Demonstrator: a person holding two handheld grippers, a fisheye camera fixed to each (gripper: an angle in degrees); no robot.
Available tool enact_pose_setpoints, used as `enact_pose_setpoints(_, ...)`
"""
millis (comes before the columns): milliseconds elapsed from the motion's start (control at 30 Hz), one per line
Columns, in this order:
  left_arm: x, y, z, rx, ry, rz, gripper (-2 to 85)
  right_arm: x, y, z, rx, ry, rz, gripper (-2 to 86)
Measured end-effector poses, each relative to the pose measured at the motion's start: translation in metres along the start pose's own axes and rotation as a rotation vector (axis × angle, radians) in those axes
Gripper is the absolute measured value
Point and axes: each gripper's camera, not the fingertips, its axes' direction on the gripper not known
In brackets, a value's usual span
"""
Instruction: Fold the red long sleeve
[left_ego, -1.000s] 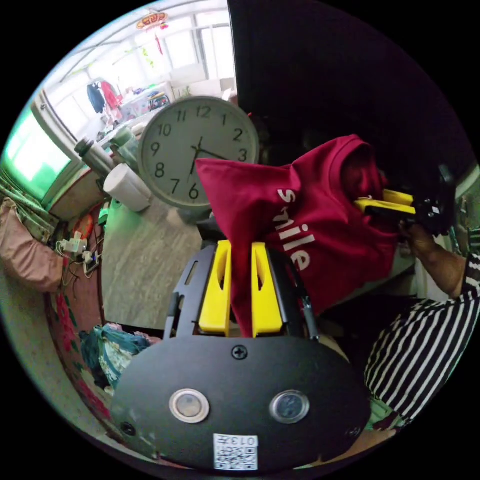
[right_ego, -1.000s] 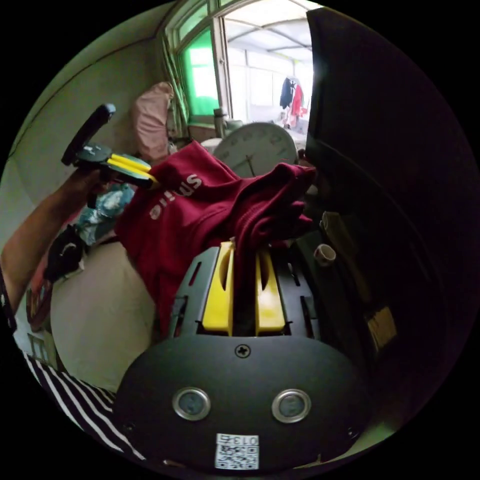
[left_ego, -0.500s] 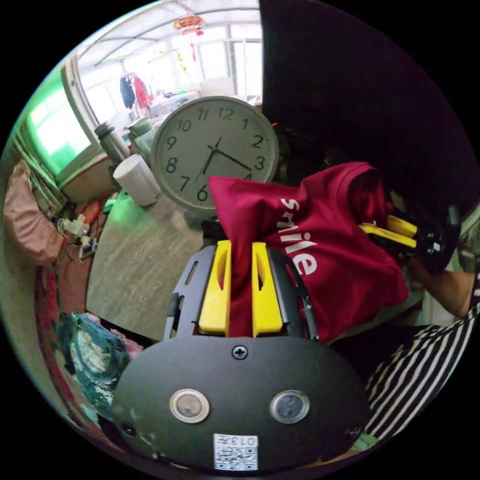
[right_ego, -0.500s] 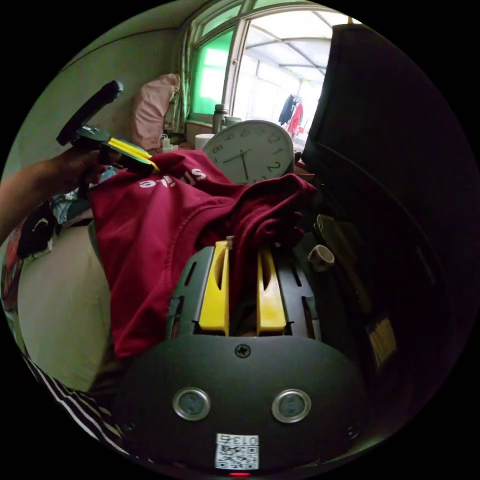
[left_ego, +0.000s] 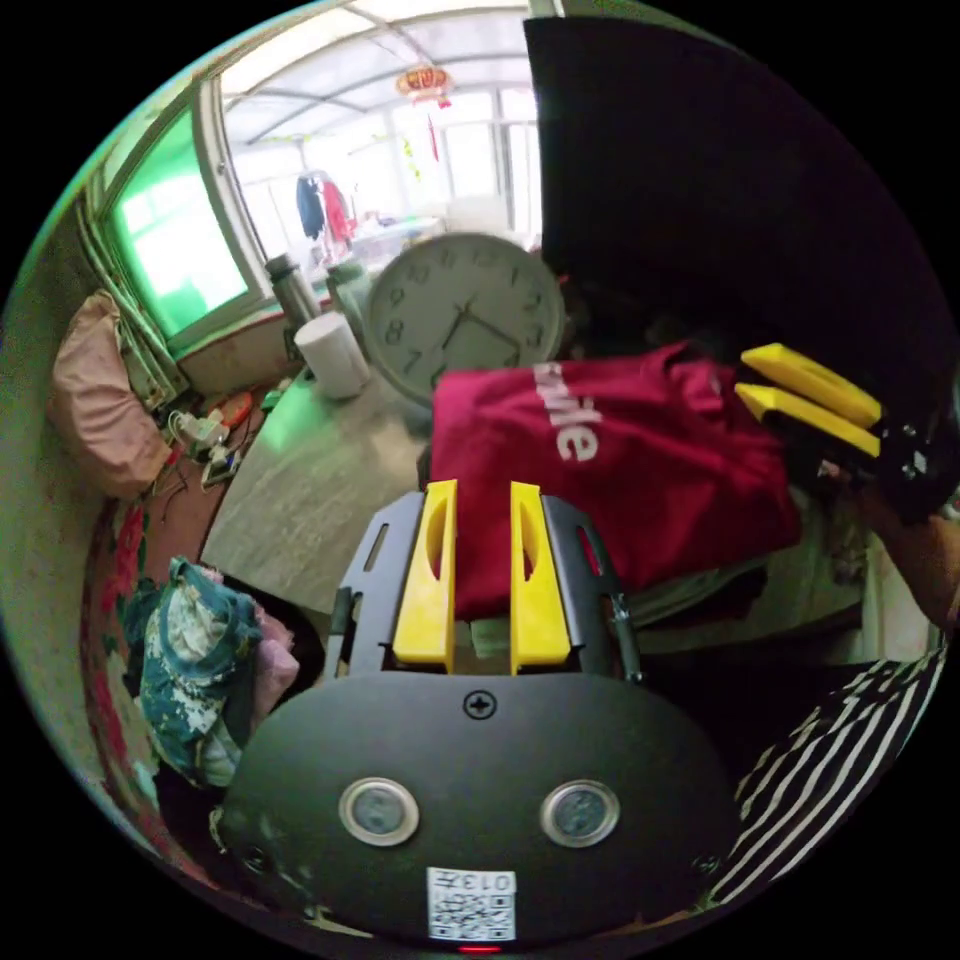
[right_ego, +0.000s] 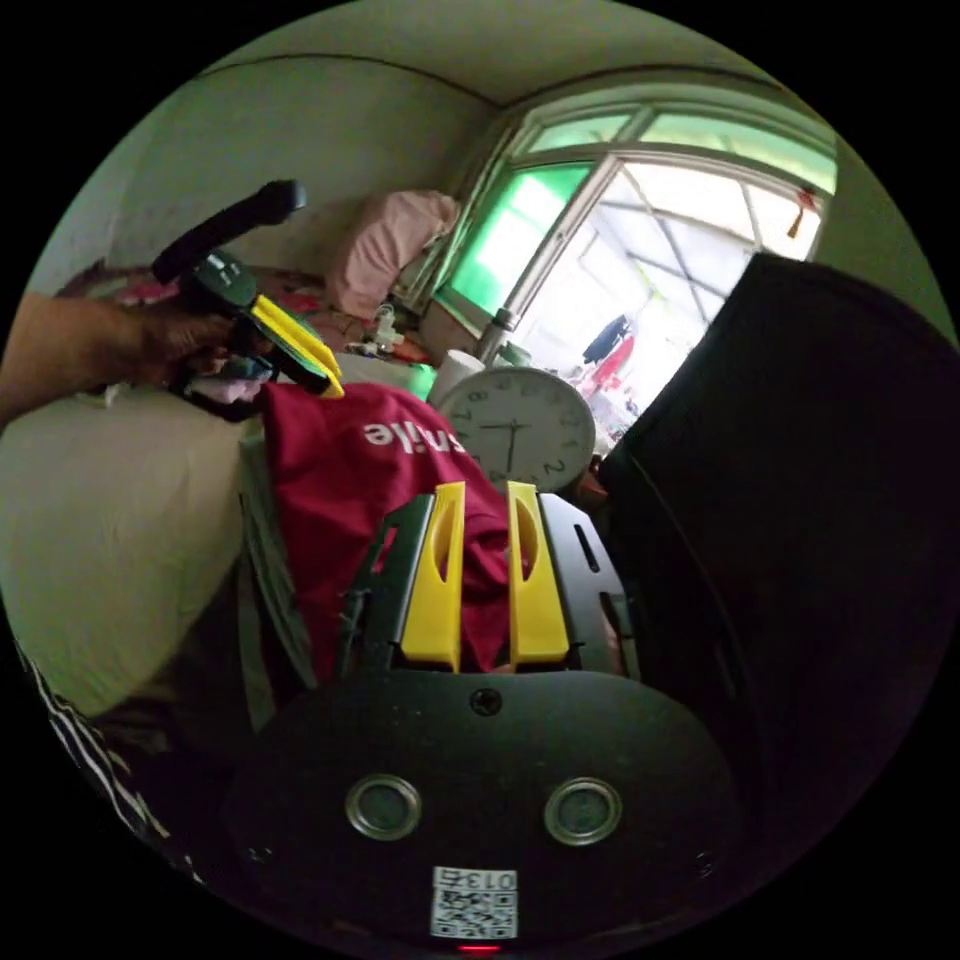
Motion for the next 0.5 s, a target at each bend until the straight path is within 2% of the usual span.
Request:
enact_pose_setpoints(33, 0.009, 0.004, 0.016, -0.093, -0.035, 0.016, 8.5, -0.013, -0.005, 0.01, -0.042, 0.0, -0.012, 5.4)
enact_pose_setpoints(67, 0.016, 0.011, 0.025, -0.113, -0.07, 0.029, 8.3, -0.019, -0.006, 0.018, -0.073, -0.016, -0.017, 4.6)
enact_pose_setpoints(133, 0.025, 0.022, 0.024, -0.058, -0.134, 0.019, 8.0, -0.043, 0.003, 0.061, -0.305, -0.142, -0.055, 2.4)
enact_pose_setpoints(233, 0.031, 0.022, 0.022, -0.081, -0.161, 0.004, 7.0, -0.05, 0.01, 0.07, -0.25, -0.125, 0.035, 1.0)
enact_pose_setpoints(367, 0.037, 0.031, -0.007, -0.103, -0.264, 0.09, 1.3, -0.053, -0.003, 0.073, -0.275, -0.124, 0.05, 0.4)
enact_pose_setpoints(467, 0.015, 0.078, -0.056, 0.003, -0.239, -0.035, 0.4, -0.044, -0.015, 0.047, -0.205, -0.081, 0.1, 0.2)
enact_pose_setpoints(500, 0.008, 0.091, -0.065, 0.017, -0.214, -0.083, 0.3, -0.037, -0.019, 0.027, -0.125, -0.073, 0.166, 0.1)
